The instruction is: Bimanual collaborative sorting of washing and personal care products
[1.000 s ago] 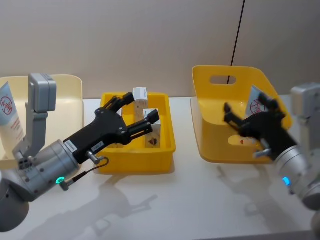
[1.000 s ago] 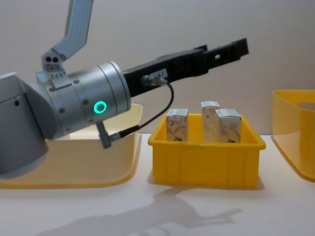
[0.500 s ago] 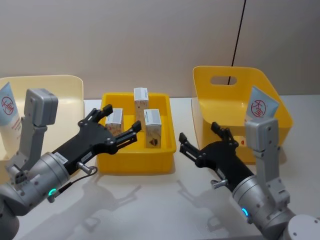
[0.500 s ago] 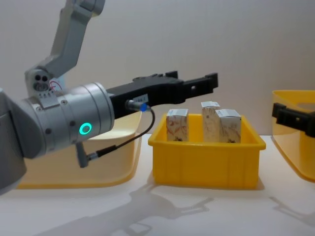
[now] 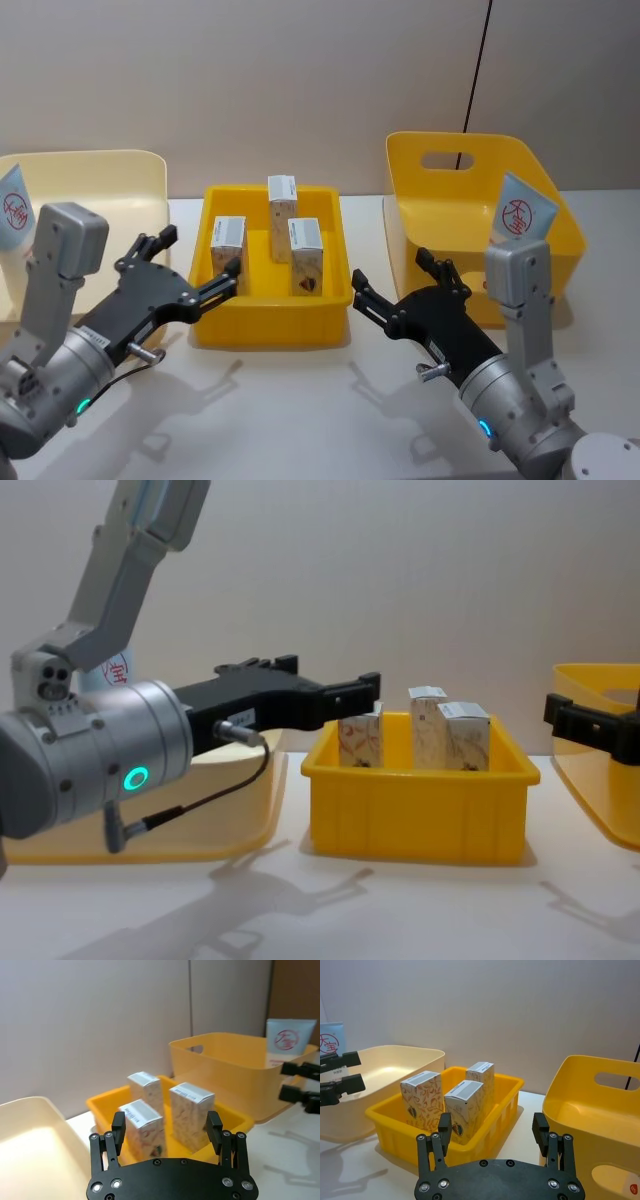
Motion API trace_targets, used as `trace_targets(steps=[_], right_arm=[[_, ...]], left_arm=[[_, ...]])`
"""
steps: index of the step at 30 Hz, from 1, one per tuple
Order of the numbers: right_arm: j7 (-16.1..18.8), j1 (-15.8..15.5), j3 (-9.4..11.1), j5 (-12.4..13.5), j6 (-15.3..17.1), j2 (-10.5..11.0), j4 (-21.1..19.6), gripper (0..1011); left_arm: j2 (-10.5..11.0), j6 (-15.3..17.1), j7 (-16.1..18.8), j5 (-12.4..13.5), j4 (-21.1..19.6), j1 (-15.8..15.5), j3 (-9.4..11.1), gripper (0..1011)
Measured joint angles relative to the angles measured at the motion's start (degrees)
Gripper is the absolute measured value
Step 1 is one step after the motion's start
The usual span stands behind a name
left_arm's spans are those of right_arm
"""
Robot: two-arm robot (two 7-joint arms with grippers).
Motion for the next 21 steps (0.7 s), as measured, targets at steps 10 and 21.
trace_targets(steps=[10,21], right_arm=[[0.0,0.0,0.0,0.0,0.0,0.0,0.0,1001],[0.0,0.1,0.0,0.0,0.0,0.0,0.0,1001]], left_arm=[[1.9,0.4,7.9,5.0,-2.9,2.8,-0.2,1000],[3.6,0.8,15.0,9.4,-5.4,5.3,-0.3,1000]])
